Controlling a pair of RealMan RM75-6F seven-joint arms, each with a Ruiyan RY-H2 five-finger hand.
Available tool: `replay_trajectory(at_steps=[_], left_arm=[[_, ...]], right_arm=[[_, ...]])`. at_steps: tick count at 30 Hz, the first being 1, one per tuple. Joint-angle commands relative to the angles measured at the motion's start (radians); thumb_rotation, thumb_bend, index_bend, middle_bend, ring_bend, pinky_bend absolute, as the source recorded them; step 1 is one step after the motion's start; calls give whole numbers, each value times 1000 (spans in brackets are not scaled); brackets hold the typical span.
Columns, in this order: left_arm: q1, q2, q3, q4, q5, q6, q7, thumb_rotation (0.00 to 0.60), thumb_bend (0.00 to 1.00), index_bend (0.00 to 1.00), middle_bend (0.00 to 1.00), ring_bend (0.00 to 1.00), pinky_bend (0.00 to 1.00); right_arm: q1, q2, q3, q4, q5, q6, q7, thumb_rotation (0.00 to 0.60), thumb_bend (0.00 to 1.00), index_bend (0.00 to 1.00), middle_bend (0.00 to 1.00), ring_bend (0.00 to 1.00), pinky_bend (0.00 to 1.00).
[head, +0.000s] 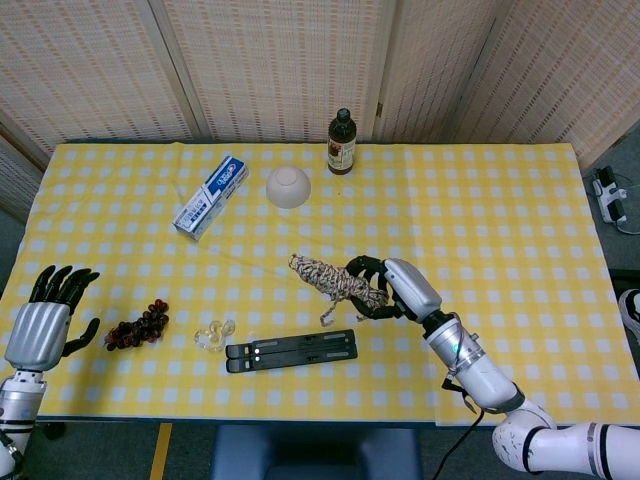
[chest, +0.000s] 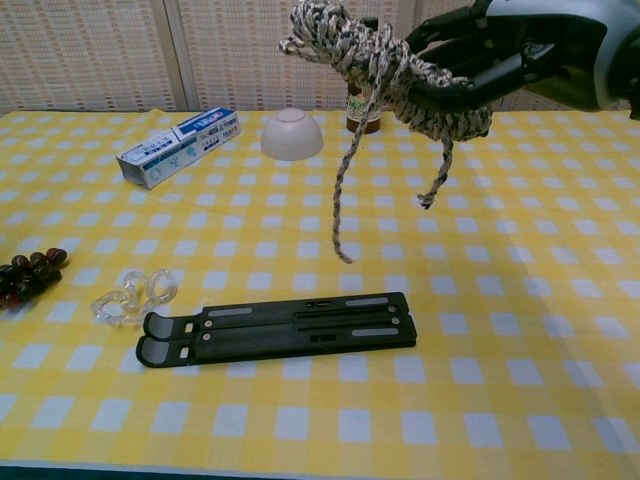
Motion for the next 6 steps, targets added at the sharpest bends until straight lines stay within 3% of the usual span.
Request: replay_trajectory(at_steps=[1,6], left_arm=[[46,0,20,13,25,46,-21,600,398,185,187,121,63],[98,12,40,-28,18,59,9,600,398,180,187,121,65]], right_arm=[[-3,17,-6,-3,-10,-12,19,600,764,951,766,843,702],[1,28,-12,-4,-19,-24,36,600,764,950,766,844,702]])
